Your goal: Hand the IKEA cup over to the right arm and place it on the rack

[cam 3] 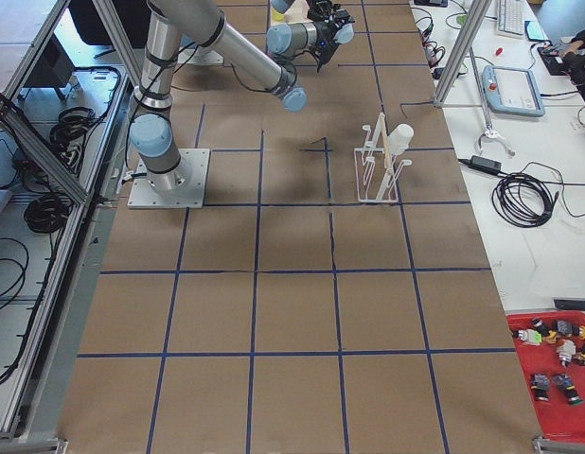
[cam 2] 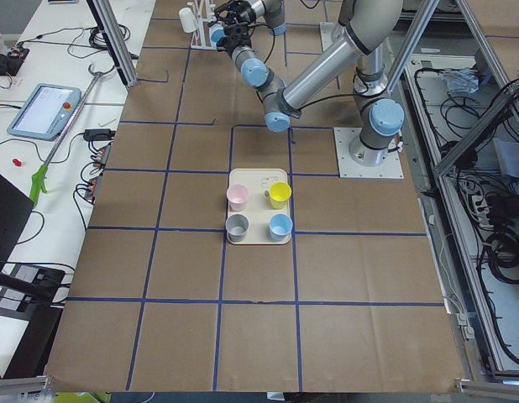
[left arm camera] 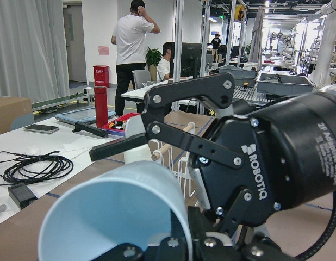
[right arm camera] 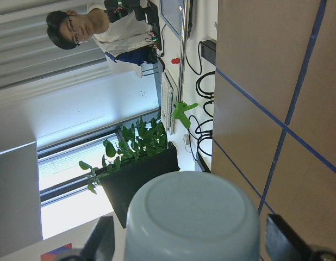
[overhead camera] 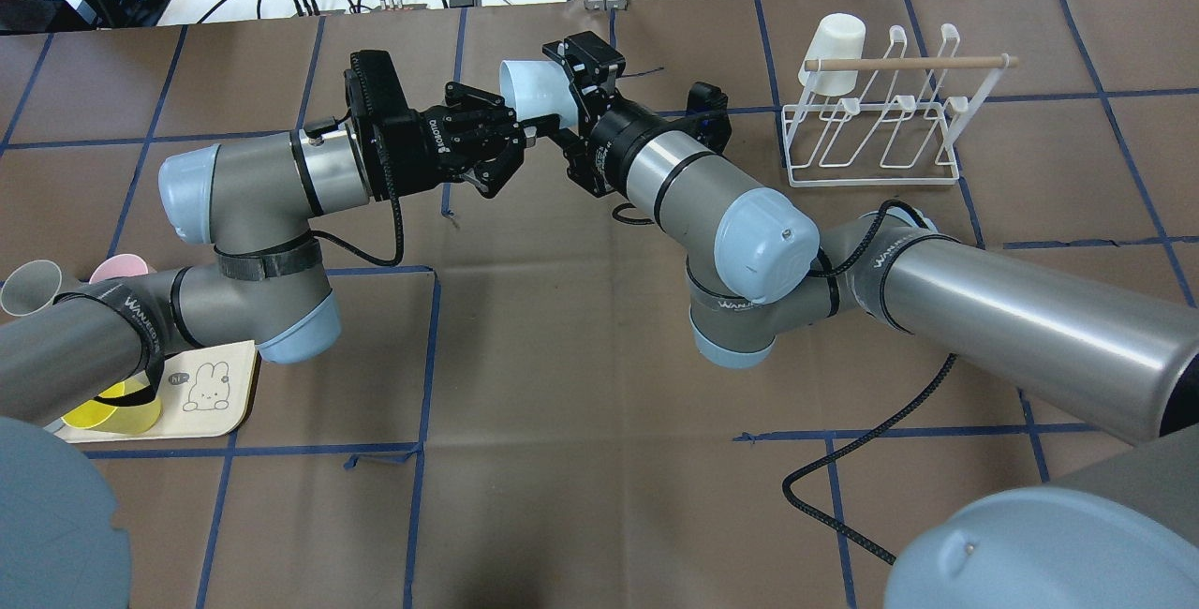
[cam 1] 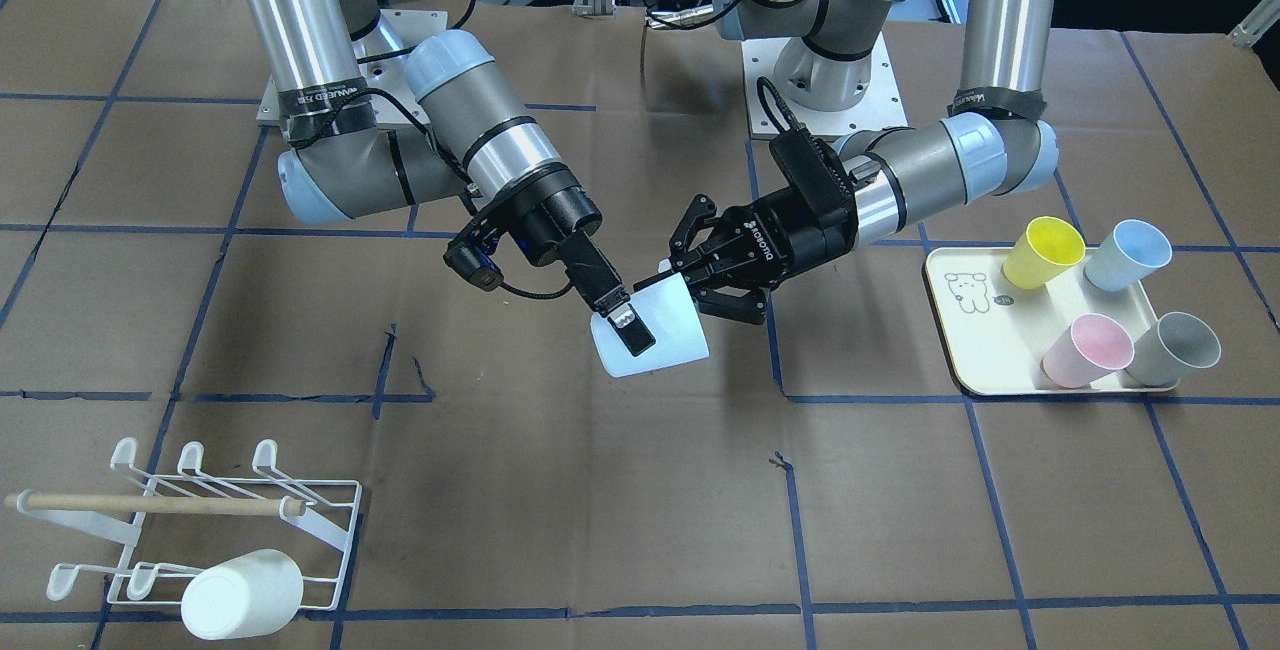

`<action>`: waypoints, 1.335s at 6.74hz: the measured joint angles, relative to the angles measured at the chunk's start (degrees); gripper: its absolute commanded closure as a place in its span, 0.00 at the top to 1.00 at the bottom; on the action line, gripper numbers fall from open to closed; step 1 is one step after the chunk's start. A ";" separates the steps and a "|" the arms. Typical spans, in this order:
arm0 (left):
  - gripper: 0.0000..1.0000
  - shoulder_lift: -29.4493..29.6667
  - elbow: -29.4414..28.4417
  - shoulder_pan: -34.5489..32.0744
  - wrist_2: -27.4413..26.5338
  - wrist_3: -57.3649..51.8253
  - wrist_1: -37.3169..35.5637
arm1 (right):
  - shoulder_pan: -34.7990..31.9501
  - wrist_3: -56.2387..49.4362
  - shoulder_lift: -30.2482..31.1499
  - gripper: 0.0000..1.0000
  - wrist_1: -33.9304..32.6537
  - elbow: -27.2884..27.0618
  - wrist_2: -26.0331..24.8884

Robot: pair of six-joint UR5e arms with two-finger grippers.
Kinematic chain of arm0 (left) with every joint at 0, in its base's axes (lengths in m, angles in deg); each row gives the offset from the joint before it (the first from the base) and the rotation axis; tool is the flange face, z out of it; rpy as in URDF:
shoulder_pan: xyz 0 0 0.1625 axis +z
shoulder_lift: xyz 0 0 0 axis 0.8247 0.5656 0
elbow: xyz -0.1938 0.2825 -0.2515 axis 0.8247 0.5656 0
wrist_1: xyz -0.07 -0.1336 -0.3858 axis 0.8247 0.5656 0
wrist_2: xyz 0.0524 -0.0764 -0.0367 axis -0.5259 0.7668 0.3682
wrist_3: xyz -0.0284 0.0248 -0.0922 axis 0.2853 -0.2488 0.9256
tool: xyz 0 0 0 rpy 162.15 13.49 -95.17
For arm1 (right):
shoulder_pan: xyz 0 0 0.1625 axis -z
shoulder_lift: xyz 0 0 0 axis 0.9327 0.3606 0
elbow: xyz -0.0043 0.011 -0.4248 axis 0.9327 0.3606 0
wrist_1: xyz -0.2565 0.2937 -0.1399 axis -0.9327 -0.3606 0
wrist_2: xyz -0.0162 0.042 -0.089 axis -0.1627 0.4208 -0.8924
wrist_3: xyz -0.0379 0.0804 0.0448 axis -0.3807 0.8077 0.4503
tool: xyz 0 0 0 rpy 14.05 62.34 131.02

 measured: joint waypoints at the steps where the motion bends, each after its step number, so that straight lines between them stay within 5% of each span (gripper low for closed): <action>1: 0.07 -0.02 0.02 0.00 0.00 0.00 0.01 | 0.07 -0.01 -0.01 0.87 -0.04 0.00 -0.01; 5: 0.12 -0.06 0.04 0.00 -0.01 0.00 -0.05 | 0.18 -0.10 0.05 0.60 -0.07 -0.04 0.18; 9: 0.55 -0.25 0.01 0.00 0.00 0.04 -0.04 | 0.16 -0.21 0.27 0.55 -0.06 0.03 0.28</action>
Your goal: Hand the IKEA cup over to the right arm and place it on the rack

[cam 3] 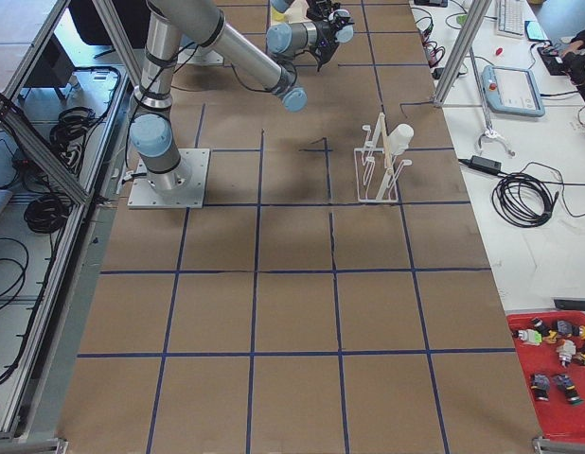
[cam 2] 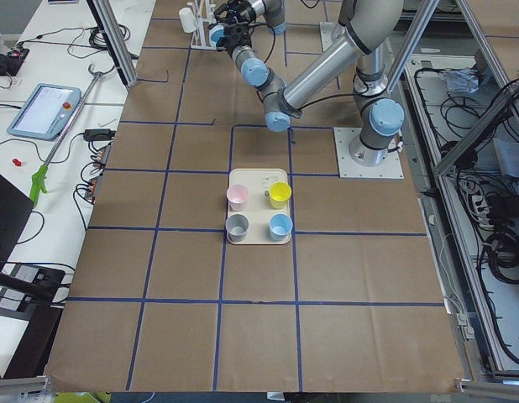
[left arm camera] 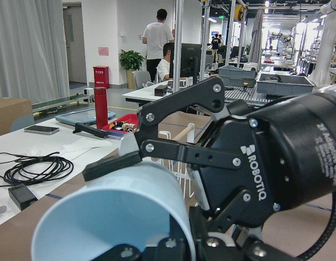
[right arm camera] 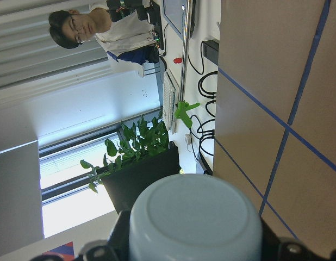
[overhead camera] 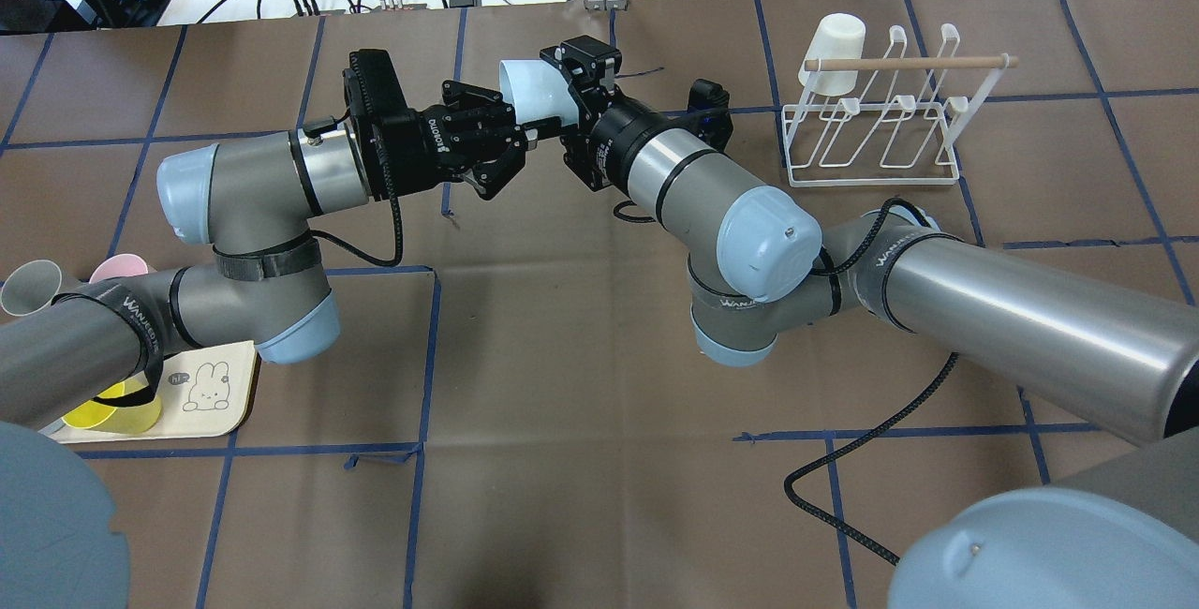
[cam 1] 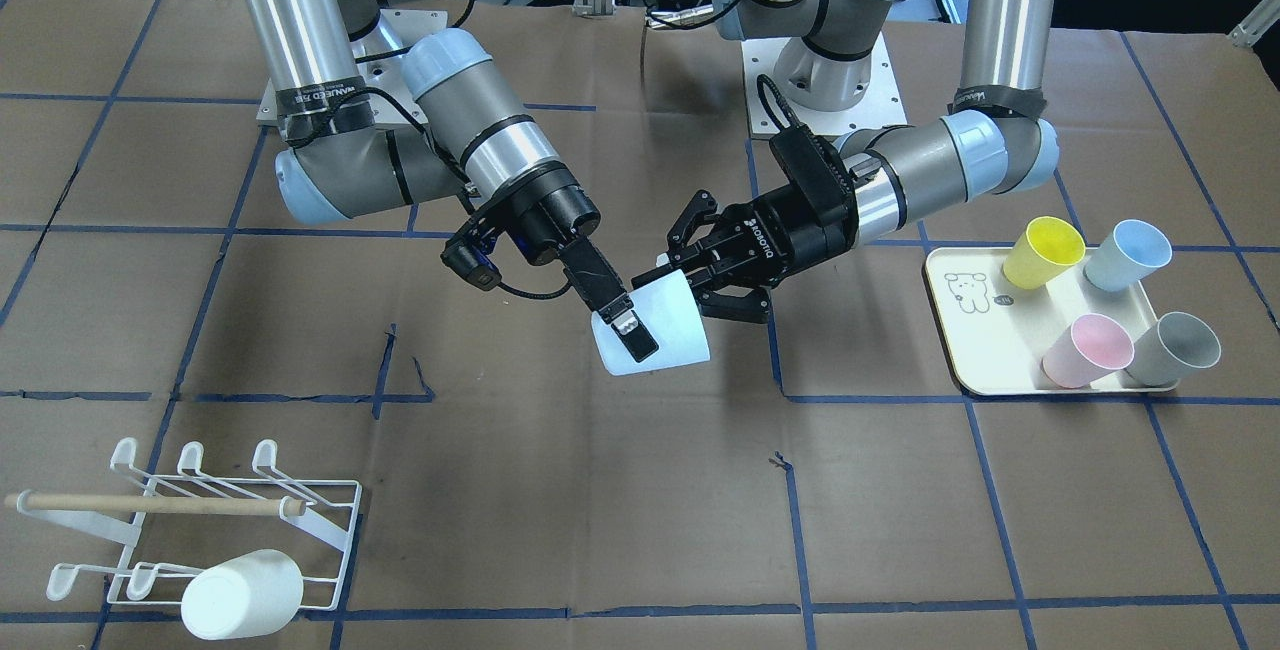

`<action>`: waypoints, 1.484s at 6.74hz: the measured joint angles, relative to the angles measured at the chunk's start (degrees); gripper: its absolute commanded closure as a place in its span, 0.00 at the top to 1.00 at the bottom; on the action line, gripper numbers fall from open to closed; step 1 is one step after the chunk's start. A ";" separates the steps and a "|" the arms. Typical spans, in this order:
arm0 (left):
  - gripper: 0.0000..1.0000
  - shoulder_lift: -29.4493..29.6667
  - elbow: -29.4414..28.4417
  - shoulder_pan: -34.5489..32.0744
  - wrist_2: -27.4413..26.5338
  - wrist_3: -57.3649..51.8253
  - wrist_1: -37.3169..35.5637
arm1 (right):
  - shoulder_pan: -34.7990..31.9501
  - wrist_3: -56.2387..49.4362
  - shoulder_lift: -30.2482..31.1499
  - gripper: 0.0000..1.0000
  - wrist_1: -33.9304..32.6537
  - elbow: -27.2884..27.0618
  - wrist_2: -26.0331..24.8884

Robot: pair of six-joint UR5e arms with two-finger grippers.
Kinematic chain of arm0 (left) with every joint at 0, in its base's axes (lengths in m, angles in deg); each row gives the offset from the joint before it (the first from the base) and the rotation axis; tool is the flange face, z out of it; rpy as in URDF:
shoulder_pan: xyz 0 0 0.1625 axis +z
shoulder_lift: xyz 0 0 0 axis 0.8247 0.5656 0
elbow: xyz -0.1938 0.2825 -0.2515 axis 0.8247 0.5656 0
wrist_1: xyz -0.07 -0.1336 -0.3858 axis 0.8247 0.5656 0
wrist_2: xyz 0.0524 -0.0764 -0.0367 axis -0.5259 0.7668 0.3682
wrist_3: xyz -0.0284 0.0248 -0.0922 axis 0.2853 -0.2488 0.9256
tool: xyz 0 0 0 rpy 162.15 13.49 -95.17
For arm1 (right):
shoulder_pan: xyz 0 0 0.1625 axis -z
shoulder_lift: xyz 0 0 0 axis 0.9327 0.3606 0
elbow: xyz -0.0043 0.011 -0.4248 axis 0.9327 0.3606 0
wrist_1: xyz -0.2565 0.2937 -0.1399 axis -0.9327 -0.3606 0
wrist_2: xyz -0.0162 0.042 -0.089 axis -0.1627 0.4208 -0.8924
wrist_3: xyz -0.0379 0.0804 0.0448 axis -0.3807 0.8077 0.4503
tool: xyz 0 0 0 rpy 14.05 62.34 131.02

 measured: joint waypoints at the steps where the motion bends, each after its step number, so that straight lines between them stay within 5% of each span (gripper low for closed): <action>1: 0.61 -0.03 -0.03 0.00 0.02 0.16 0.00 | 0.01 -0.04 0.03 0.52 0.00 -0.02 0.02; 9: 0.81 -2.30 2.04 5.67 4.03 5.04 -0.10 | 0.11 -0.24 0.54 0.44 -0.02 -0.18 0.53; 10: 0.94 -2.35 2.28 7.87 5.62 5.10 -0.25 | 0.38 -0.24 0.54 0.43 -0.11 -0.18 0.62</action>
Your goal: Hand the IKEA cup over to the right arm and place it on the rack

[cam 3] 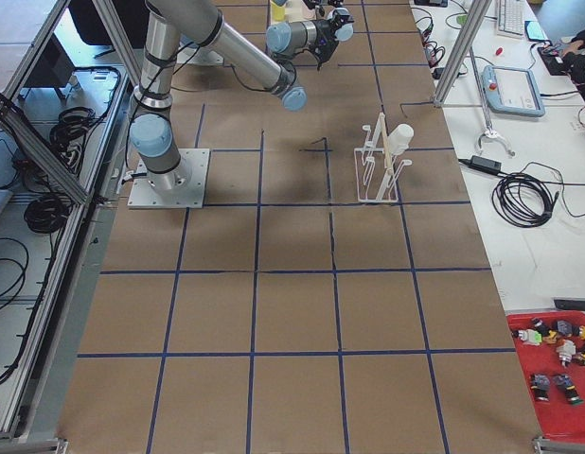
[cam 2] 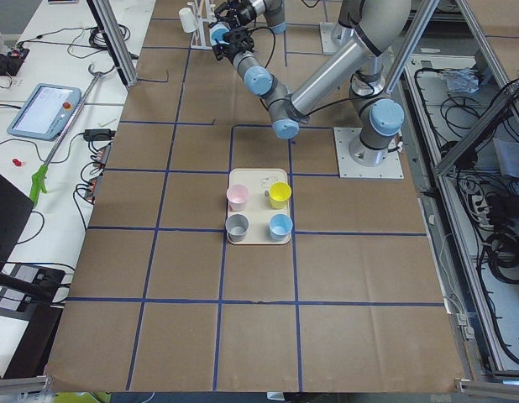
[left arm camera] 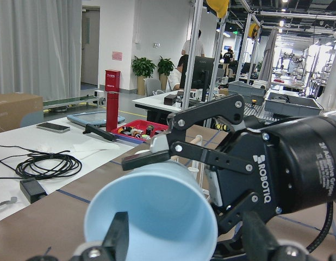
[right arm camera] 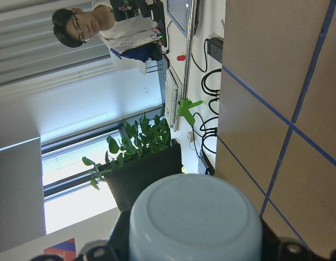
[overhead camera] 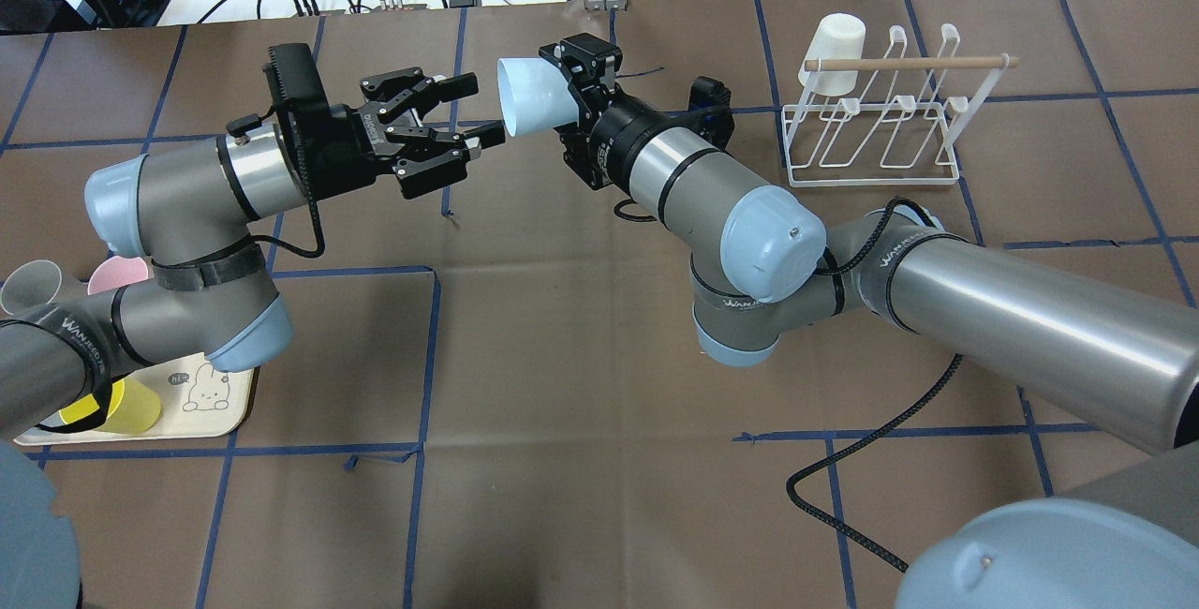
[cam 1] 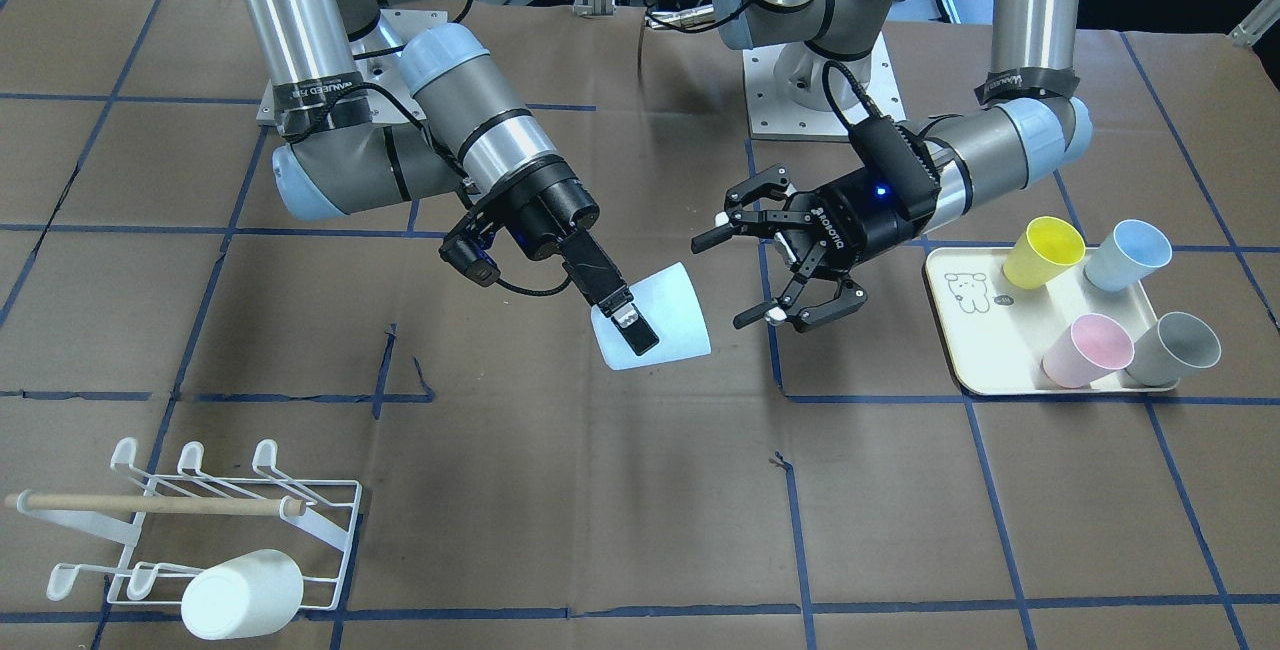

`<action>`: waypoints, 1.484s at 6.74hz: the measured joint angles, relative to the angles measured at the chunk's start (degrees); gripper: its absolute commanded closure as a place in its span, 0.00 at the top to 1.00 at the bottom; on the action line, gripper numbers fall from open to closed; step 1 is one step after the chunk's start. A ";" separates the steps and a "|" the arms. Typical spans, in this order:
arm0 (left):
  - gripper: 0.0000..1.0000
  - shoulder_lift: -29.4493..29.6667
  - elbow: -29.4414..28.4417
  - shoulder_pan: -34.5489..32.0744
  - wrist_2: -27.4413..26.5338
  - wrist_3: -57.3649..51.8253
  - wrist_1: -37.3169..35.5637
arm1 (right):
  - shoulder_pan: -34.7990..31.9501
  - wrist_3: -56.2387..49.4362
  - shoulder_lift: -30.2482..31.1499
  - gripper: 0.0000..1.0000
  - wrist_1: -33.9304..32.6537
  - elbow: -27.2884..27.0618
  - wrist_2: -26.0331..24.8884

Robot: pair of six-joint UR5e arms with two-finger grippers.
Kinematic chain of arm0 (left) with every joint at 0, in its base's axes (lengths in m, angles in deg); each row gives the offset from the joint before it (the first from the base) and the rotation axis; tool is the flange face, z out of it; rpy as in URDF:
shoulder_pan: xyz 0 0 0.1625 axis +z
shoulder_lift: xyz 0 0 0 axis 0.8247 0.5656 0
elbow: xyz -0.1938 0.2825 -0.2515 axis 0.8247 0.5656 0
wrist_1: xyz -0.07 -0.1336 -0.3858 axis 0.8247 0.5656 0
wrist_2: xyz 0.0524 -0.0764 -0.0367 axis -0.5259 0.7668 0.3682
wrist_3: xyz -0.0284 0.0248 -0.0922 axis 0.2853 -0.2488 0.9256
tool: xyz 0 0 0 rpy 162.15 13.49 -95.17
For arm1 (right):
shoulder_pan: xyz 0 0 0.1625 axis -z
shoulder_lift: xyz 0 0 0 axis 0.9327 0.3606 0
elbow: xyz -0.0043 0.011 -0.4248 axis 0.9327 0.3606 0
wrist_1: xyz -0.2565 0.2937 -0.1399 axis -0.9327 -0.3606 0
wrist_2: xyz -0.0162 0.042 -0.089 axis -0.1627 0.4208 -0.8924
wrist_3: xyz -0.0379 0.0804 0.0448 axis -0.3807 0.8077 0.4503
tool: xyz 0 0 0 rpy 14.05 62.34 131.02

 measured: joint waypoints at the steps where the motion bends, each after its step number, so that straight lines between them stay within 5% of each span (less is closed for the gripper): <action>1: 0.99 -0.01 0.05 1.09 0.71 0.18 -0.04 | 0.67 -0.03 0.00 0.39 -0.19 0.03 0.11; 3: 0.99 0.01 -1.67 1.65 -2.14 3.68 0.38 | 3.73 -0.30 0.14 0.29 -0.78 0.07 0.29; 5: 0.99 1.58 -8.02 1.60 -12.41 12.35 1.70 | 8.17 -4.45 1.40 0.21 -1.35 0.07 0.34; 8: 0.99 0.64 -16.98 0.49 -28.87 18.34 19.72 | 15.47 -24.38 4.31 0.19 -1.10 -0.30 0.34; 10: 0.99 -1.18 -23.27 -3.24 -45.59 19.66 36.42 | 20.23 -42.55 4.83 0.19 0.11 -0.41 0.21</action>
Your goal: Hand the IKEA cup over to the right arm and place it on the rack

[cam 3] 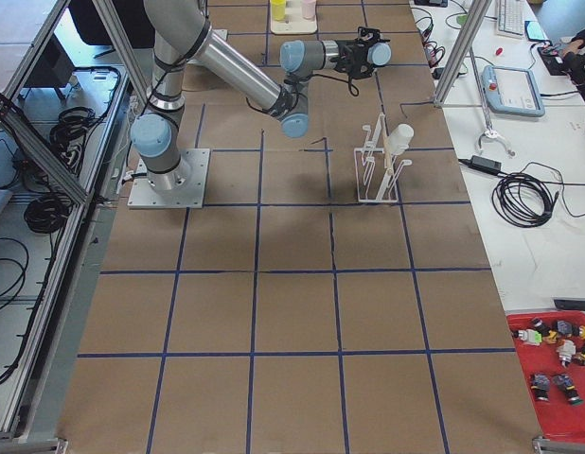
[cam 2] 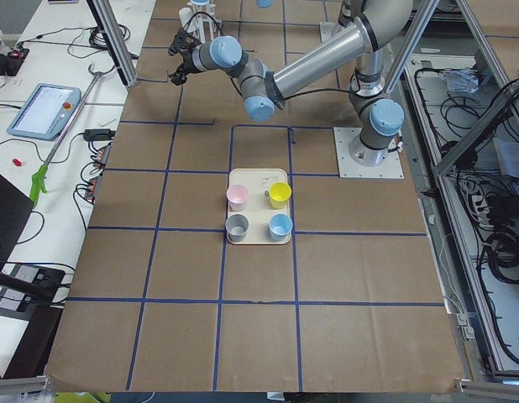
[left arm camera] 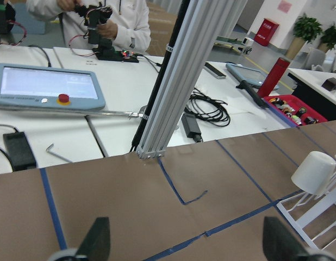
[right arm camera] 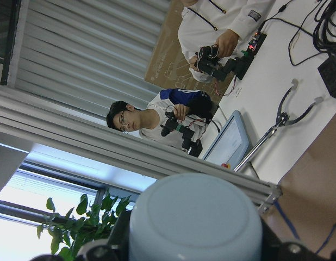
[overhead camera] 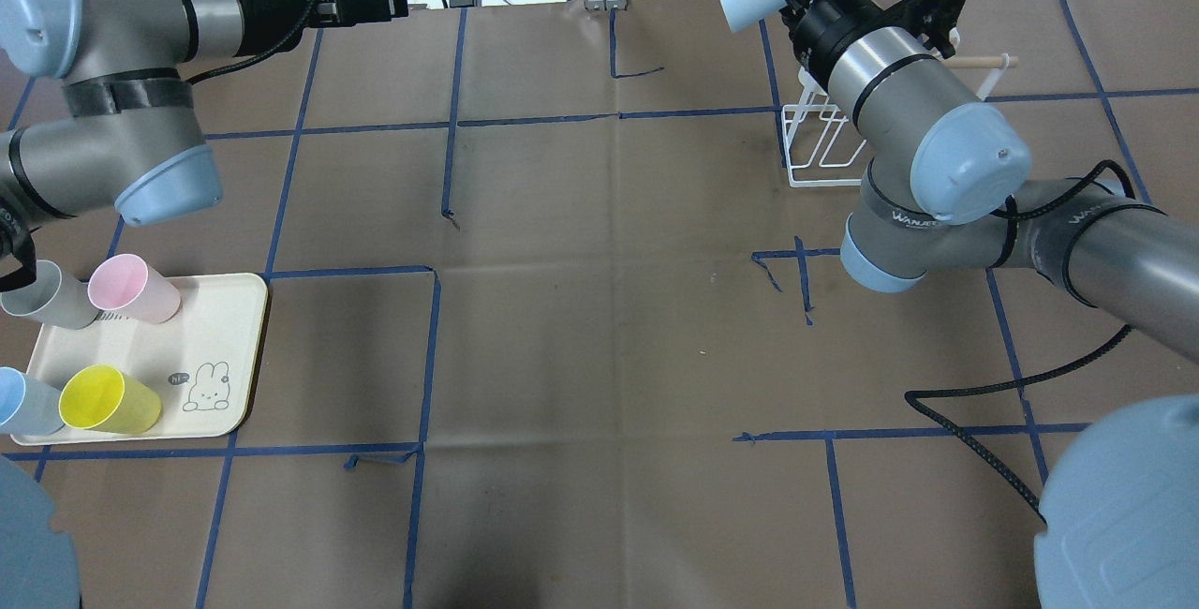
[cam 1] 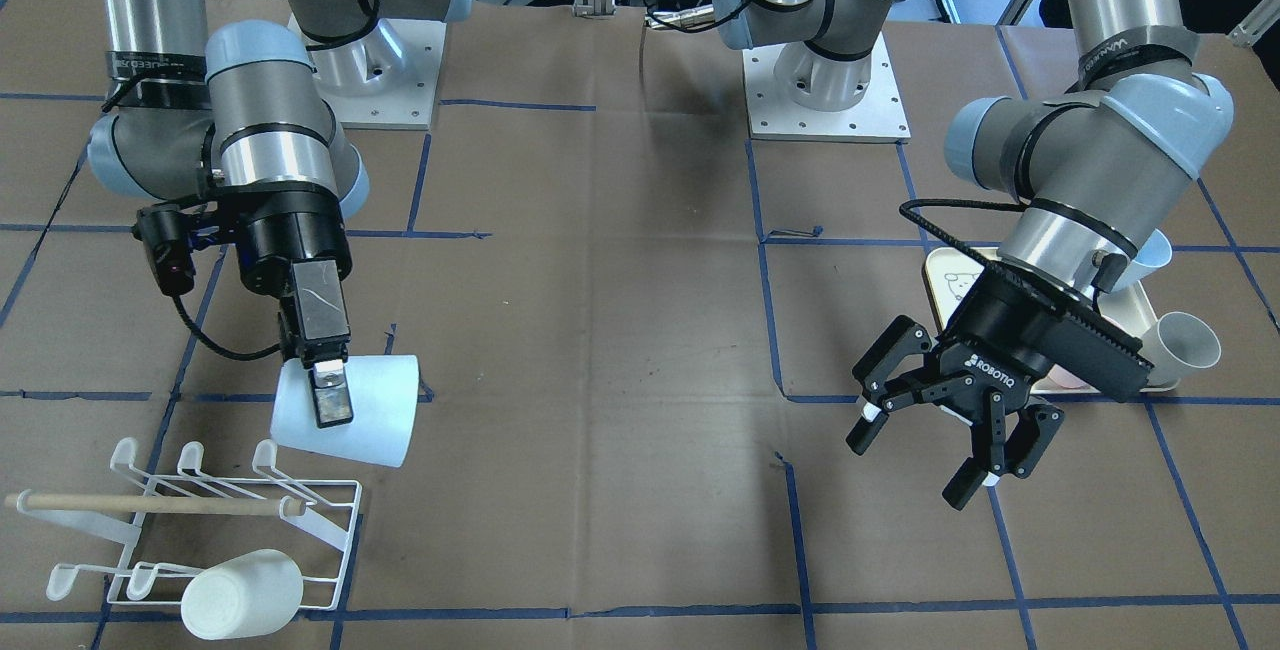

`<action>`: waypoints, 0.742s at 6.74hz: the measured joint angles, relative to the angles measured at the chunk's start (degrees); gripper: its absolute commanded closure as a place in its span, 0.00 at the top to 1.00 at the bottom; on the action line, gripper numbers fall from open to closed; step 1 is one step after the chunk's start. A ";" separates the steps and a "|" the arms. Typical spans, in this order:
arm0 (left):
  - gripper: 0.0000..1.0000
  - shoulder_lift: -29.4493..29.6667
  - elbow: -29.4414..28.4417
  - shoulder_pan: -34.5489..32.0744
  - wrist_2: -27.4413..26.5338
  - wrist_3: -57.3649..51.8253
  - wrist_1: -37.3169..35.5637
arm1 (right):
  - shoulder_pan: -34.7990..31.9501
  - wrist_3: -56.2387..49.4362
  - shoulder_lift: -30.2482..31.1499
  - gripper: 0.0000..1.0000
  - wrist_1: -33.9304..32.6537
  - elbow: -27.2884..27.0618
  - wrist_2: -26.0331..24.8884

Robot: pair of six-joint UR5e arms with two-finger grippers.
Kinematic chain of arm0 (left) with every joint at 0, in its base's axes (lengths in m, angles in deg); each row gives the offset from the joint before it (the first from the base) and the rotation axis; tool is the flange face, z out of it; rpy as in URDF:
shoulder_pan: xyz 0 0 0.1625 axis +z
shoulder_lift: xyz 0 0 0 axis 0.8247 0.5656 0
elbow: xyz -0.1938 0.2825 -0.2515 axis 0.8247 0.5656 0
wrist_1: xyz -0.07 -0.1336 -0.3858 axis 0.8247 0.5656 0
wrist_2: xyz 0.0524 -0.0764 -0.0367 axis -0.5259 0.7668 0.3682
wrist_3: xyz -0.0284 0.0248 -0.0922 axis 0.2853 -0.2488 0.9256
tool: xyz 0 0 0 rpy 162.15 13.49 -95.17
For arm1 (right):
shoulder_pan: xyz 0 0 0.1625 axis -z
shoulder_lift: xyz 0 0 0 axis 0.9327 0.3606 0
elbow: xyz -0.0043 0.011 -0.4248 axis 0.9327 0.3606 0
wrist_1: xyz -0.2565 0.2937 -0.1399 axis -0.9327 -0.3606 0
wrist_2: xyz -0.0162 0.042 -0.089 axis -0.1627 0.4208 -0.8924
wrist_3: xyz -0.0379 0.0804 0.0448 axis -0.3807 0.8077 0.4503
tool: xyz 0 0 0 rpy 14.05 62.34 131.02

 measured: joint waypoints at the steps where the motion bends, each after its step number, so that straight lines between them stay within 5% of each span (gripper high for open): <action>1: 0.99 -0.62 -3.99 -2.93 -9.63 1.89 9.62 | 2.90 -10.33 0.41 0.16 2.07 -0.12 -0.09; 3: 0.99 -1.76 -12.15 -7.13 -21.46 7.66 31.05 | 8.95 -28.96 1.13 0.14 7.70 -0.32 -0.13; 5: 0.99 -5.19 -16.74 -8.13 -27.80 10.62 49.06 | 14.56 -46.60 0.50 0.11 9.07 0.13 0.22</action>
